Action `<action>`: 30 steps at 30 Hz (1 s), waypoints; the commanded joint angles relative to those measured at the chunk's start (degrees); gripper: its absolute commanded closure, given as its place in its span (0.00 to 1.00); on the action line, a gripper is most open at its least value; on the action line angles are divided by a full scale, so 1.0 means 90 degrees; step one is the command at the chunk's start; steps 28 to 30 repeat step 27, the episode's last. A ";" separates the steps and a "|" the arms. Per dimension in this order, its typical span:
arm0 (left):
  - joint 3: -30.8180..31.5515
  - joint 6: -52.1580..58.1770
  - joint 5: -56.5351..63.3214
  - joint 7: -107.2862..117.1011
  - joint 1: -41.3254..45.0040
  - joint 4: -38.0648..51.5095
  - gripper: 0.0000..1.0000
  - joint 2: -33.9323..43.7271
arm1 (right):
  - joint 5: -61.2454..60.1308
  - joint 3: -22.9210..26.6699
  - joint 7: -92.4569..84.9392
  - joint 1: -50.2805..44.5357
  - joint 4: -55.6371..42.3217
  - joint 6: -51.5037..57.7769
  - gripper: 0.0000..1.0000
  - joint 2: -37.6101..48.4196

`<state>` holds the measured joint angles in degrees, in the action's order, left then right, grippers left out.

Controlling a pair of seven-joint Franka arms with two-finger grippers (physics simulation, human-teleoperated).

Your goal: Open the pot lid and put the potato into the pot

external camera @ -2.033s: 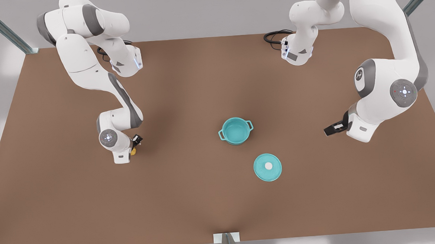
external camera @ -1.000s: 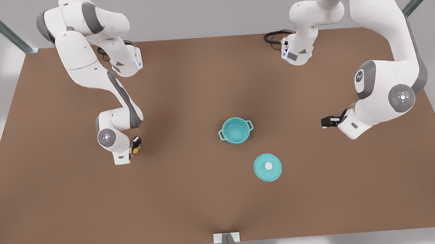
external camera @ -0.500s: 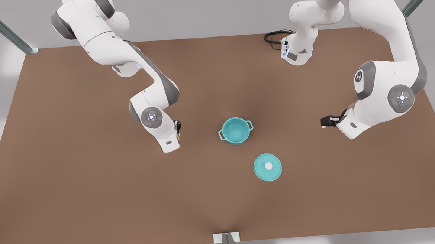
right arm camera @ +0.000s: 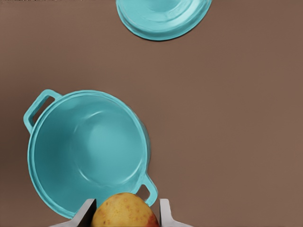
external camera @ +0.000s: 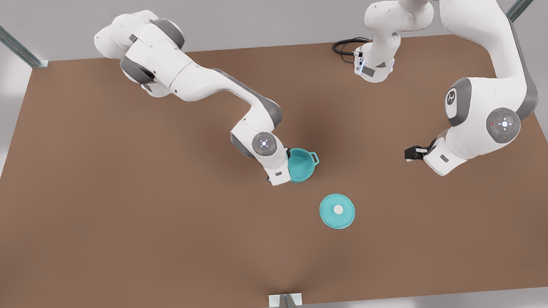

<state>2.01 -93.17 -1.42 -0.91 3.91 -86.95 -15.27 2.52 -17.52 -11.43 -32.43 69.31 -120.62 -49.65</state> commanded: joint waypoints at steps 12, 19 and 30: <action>0.0001 0.0010 0.0030 -0.0065 0.0005 0.0003 0.00 0.0007 | 0.0061 -0.0104 0.2403 -0.0322 -0.0631 -0.1793 0.00 -0.0655; 0.0001 0.0010 0.0030 -0.0065 -0.0004 0.0013 0.00 0.0007 | 0.0130 0.0471 0.1790 0.0498 -0.0552 0.0549 0.00 0.0409; -0.0009 0.0049 0.0138 -0.0036 0.0093 0.0569 0.00 -0.0247 | 0.0042 0.1439 0.0020 0.3809 0.3011 0.2055 0.00 0.4218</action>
